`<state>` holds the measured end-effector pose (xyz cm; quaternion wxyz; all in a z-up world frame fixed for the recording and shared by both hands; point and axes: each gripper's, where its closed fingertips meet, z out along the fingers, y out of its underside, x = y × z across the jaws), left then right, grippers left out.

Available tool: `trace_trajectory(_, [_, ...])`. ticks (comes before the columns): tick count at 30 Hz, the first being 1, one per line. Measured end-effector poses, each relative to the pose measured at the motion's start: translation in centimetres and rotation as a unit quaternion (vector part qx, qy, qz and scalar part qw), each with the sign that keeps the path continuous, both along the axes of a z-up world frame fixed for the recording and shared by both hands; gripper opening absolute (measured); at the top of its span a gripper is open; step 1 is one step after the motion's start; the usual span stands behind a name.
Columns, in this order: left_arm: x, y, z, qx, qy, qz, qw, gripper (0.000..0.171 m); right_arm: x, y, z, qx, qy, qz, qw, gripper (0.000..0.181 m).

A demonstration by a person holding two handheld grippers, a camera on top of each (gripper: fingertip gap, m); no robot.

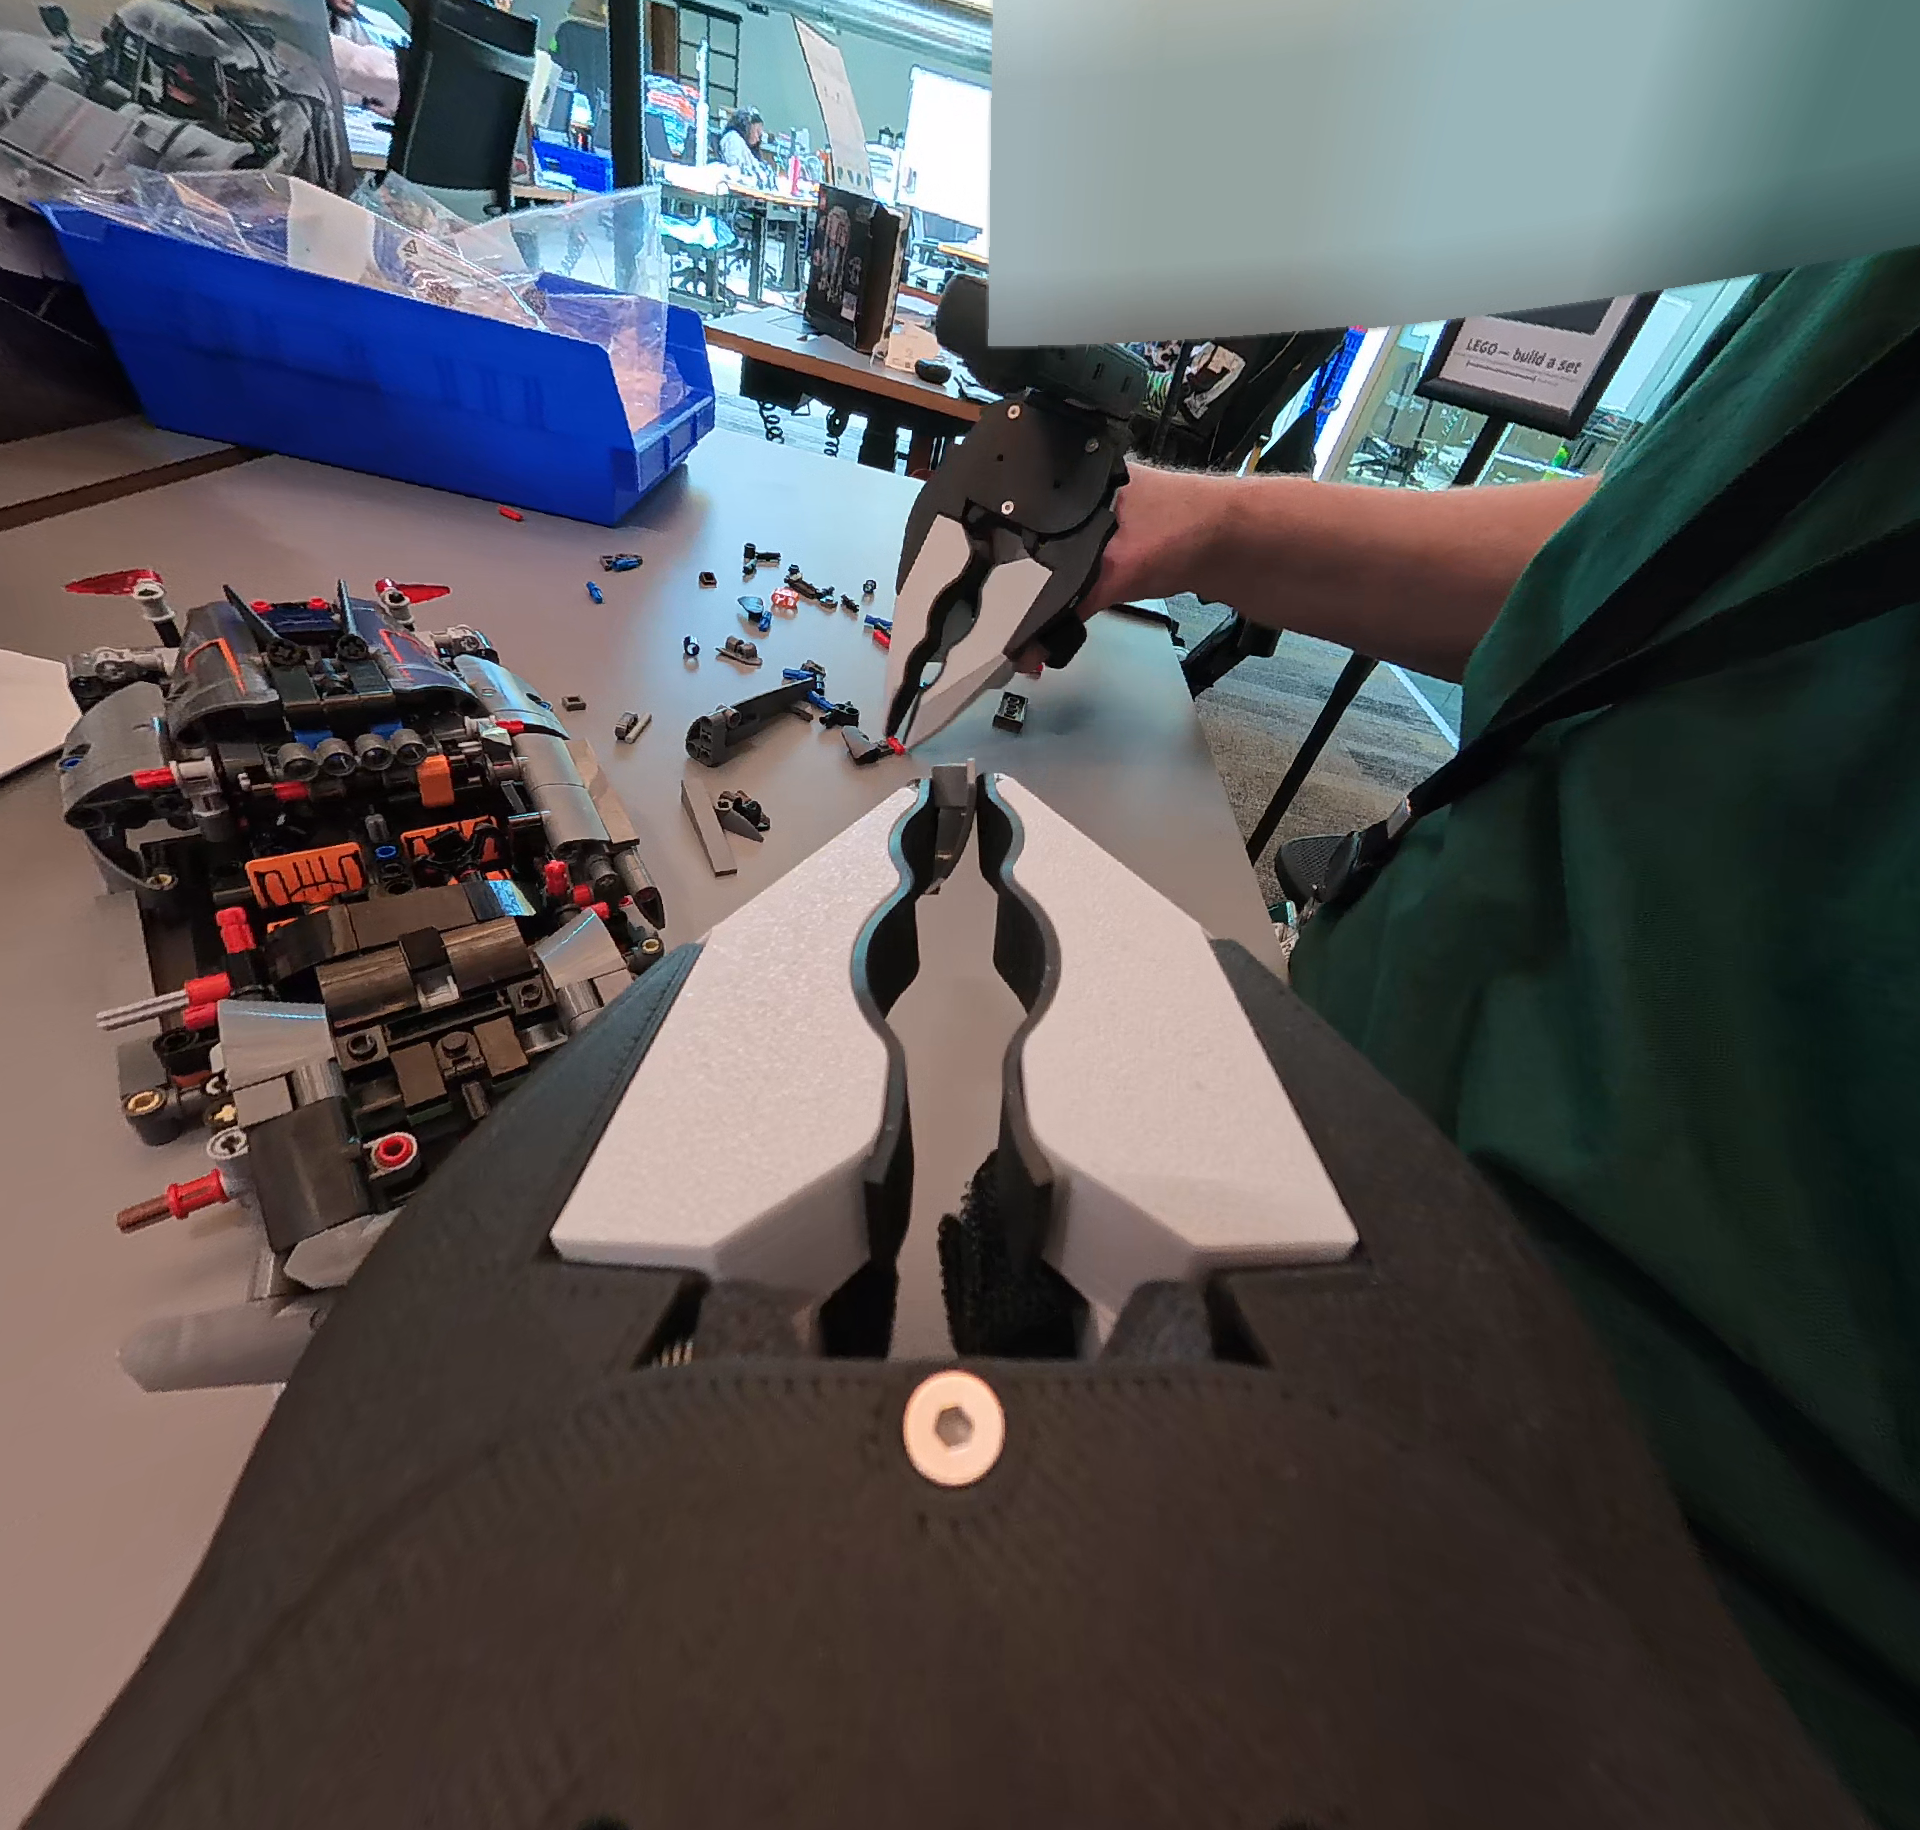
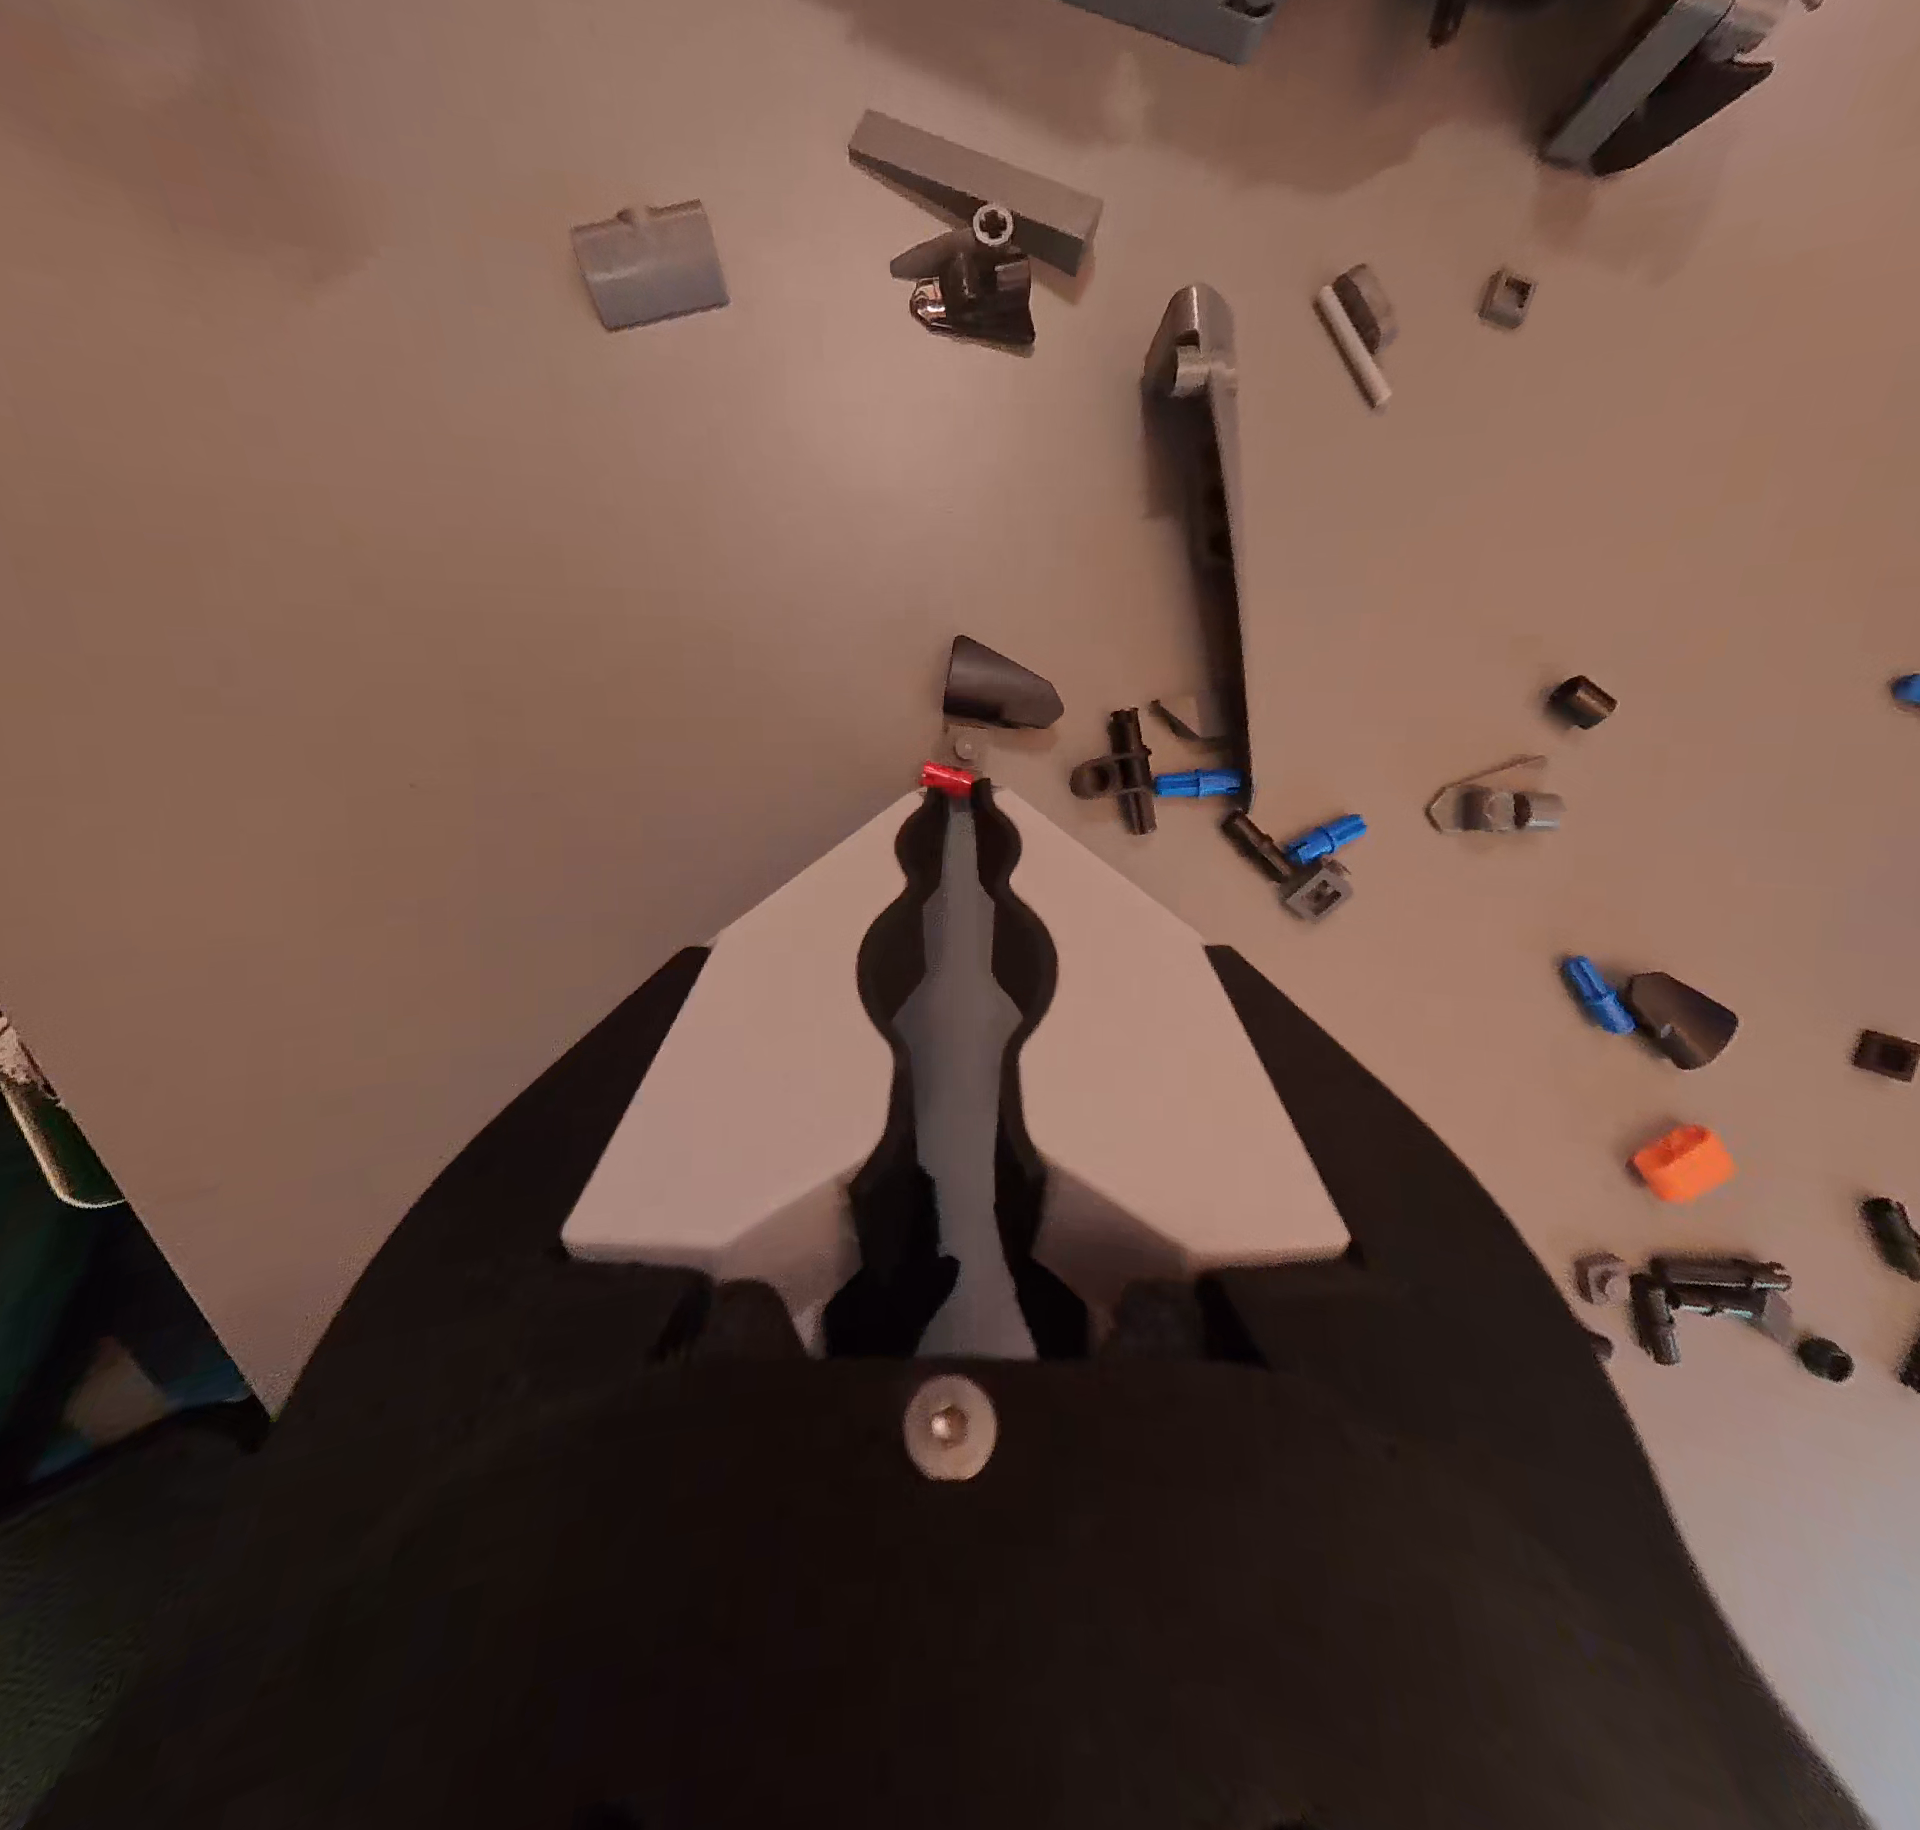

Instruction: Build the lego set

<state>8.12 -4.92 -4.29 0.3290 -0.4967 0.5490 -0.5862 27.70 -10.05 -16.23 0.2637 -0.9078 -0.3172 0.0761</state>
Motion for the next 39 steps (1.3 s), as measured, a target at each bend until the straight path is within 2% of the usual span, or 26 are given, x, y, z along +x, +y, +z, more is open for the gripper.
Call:
trace_trajectory(7, [0.1, 0.1, -0.1, -0.003, 0.000, 0.001, 1.000, 0.005, -2.1, -0.5, -0.1, -0.015, 0.031, -0.012, 0.999, 0.000])
trace_trajectory(8, [0.2, 0.0, -0.1, -0.002, 0.001, 0.000, 1.000, 0.005, -2.4, -0.7, -0.1, -0.020, 0.035, -0.021, 0.999, 0.004])
trace_trajectory(10, [0.2, 0.0, -0.1, -0.002, 0.001, -0.001, 1.000, 0.005, -3.7, -1.7, 0.0, -0.033, 0.044, 0.001, 0.998, 0.001])
trace_trajectory(15, [0.1, -0.2, -0.1, 0.000, 0.001, -0.003, 1.000, 0.005, -3.7, -1.7, 0.3, -0.017, 0.027, -0.011, 0.999, 0.006])
trace_trajectory(20, [-0.2, -0.3, 0.1, -0.002, -0.004, 0.001, 1.000, 0.005, -5.6, -2.5, 0.8, -0.003, 0.048, -0.009, 0.999, 0.009])
trace_trajectory(23, [-0.1, -0.3, 0.1, -0.002, -0.005, -0.002, 1.000, 0.005, -6.5, -1.1, 1.2, 0.025, 0.038, 0.003, 0.999, 0.021])
trace_trajectory(29, [-0.3, -0.4, 0.3, 0.004, -0.007, 0.002, 1.000, 0.005, -6.8, 1.8, 1.1, 0.037, 0.053, 0.040, 0.997, 0.020])
trace_trajectory(36, [-0.5, 0.1, 0.3, -0.004, -0.012, 0.009, 1.000, 0.005, -7.4, 4.0, 0.2, 0.035, 0.053, 0.047, 0.997, 0.023])
trace_trajectory(39, [-0.3, 0.2, 0.2, -0.002, -0.009, 0.007, 1.000, 0.005, -7.8, 4.3, 0.0, 0.031, 0.056, 0.061, 0.996, 0.017])
